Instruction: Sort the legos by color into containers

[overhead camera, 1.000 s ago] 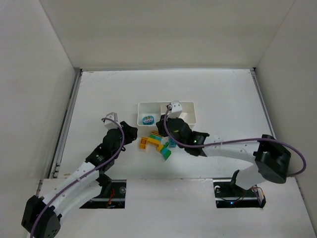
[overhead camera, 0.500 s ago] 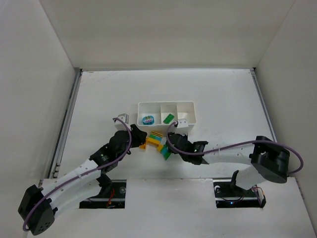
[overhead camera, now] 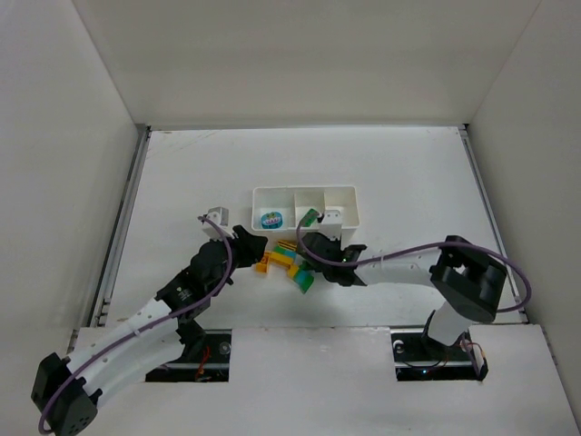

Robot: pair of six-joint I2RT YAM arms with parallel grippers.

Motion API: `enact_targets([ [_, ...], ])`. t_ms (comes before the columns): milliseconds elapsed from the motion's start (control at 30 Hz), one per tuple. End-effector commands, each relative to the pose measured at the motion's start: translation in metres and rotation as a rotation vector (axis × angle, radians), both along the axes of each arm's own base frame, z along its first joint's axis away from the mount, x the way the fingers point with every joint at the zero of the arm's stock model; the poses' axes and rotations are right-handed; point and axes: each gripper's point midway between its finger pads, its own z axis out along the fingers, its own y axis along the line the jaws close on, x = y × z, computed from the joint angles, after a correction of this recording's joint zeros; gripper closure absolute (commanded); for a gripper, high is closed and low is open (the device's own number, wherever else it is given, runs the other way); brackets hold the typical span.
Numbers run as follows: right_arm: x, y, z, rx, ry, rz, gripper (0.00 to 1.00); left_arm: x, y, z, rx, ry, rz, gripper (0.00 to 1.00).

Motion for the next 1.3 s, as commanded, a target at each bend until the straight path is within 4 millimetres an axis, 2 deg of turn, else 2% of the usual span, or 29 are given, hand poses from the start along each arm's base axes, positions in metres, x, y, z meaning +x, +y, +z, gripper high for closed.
enact_targets([
  [0,0.009,0.011,0.006,0.031,0.010,-0.018,0.50,0.002,0.001,0.004,0.011,-0.034,-0.005,0.60],
  [100,0.014,0.013,0.000,0.025,0.027,-0.030,0.55,0.004,0.004,0.009,0.021,-0.056,-0.004,0.60],
  [167,0.015,0.013,-0.002,0.021,0.033,-0.037,0.68,0.006,0.006,0.011,0.025,-0.062,0.003,0.60],
  [233,0.015,0.007,0.002,0.024,0.018,-0.062,0.75,0.008,0.008,0.013,0.020,-0.069,0.014,0.59],
  [300,0.010,-0.001,0.015,0.026,-0.011,-0.083,0.77,0.010,0.012,0.013,0.019,-0.072,0.033,0.59],
  [400,-0.010,-0.010,0.040,0.042,-0.042,-0.080,0.77,0.015,0.020,0.011,0.009,-0.069,0.069,0.59],
  [467,-0.017,-0.007,0.061,0.057,-0.066,-0.051,0.77,0.019,0.025,0.009,0.003,-0.064,0.093,0.58],
  [533,-0.016,-0.001,0.085,0.087,-0.103,-0.021,0.77,0.020,0.027,0.006,-0.001,-0.055,0.103,0.58],
  [667,0.000,0.031,0.124,0.159,-0.196,0.068,0.77,0.021,0.028,0.003,-0.009,-0.045,0.110,0.58],
  [767,0.029,0.050,0.141,0.196,-0.259,0.099,0.77,0.020,0.029,0.002,-0.012,-0.041,0.113,0.58],
  [833,0.050,0.064,0.147,0.227,-0.276,0.120,0.77,0.020,0.028,0.001,-0.021,-0.033,0.114,0.58],
  [933,0.073,0.082,0.146,0.245,-0.274,0.143,0.77,0.019,0.027,-0.002,-0.020,-0.015,0.115,0.58],
  [1133,0.102,0.113,0.143,0.252,-0.282,0.171,0.76,0.021,0.029,-0.003,-0.018,0.002,0.130,0.58],
  [1200,0.108,0.118,0.145,0.261,-0.285,0.167,0.70,0.021,0.029,-0.004,-0.013,0.008,0.132,0.58],
  [1267,0.110,0.117,0.150,0.265,-0.295,0.161,0.55,0.022,0.030,-0.005,-0.010,0.013,0.137,0.58],
])
